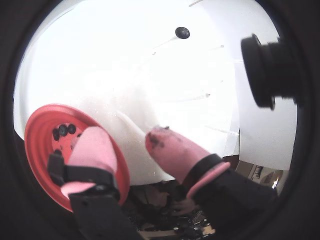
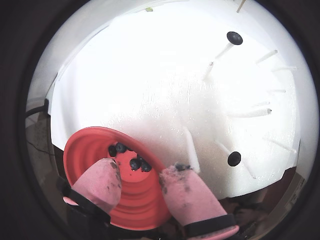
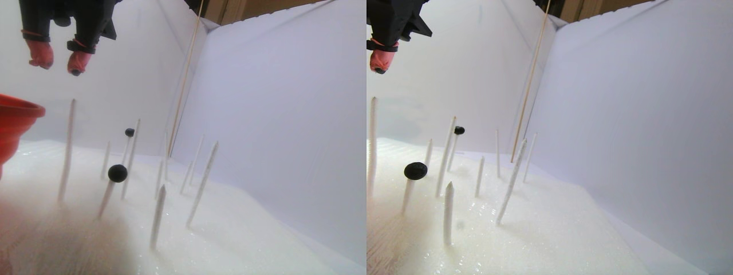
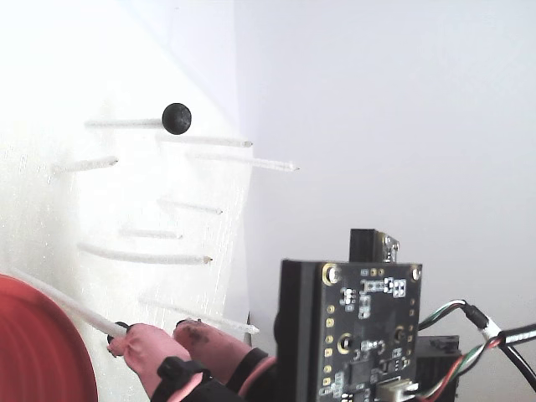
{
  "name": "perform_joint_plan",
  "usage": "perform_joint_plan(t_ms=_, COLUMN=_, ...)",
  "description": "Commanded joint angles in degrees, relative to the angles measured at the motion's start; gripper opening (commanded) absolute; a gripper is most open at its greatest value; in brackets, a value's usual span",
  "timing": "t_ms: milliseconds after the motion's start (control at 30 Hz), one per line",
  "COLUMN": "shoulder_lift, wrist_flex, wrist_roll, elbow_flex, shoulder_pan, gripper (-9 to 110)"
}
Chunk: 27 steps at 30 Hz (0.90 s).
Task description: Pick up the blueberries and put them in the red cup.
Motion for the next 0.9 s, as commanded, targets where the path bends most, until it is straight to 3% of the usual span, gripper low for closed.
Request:
perform_joint_plan(t_ms=0, shoulder_lift=6.24, wrist_flex=-1.76, wrist_roll=-1.14, elbow_flex=-2.37, shoulder_pan=2.11, gripper=14)
perform_joint_plan(t_ms=867, shoulder_lift=3.52, wrist_flex=-6.06, wrist_roll=-2.9, elbow_flex=-3.52, shoulder_pan=9.49, gripper=14)
